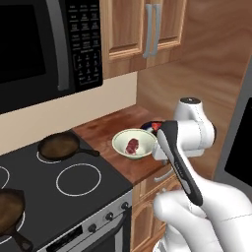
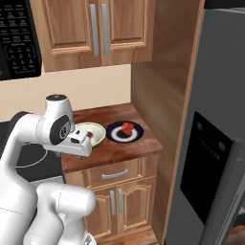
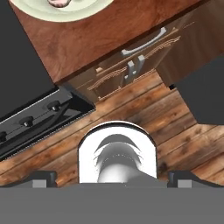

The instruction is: Place one of the steaks on the plate and the other in the bowl. Then place the bowl in the fridge.

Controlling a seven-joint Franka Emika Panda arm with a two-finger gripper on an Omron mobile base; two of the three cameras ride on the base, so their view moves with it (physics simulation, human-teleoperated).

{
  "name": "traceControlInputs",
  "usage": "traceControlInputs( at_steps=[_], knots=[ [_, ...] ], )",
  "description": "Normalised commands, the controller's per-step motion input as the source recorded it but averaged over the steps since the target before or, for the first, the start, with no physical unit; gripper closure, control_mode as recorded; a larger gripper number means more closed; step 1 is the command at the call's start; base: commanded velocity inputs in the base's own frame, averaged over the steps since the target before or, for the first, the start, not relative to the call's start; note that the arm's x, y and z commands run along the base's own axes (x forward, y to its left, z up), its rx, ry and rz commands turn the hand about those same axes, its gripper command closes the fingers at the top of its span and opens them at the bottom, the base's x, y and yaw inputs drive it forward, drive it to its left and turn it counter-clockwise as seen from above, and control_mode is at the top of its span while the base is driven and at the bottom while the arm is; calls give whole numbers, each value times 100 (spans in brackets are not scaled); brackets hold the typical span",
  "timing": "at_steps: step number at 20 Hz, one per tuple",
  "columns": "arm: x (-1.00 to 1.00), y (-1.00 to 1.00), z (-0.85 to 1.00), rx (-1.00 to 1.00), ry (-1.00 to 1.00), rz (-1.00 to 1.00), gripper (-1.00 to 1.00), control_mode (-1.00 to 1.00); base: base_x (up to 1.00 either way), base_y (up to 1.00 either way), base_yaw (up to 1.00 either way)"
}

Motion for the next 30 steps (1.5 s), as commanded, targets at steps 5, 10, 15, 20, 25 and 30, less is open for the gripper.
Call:
traceControlInputs(
  at_steps=[5, 10, 15, 20, 25, 30],
  knots=[
    [9, -2, 0, 1, -5, -1, -100, -100, 0, 0, 0],
    [94, 5, -2, 23, -9, -22, -100, -100, 0, 0, 0],
    [81, -28, 12, 11, 19, -40, -100, -100, 0, 0, 0],
    [60, -17, 0, 0, 14, -13, -100, -100, 0, 0, 0],
    [50, -15, -17, 1, 0, 0, -100, -100, 0, 0, 0],
    [59, -19, -28, 3, 0, 0, -100, -100, 0, 0, 0]
  ],
)
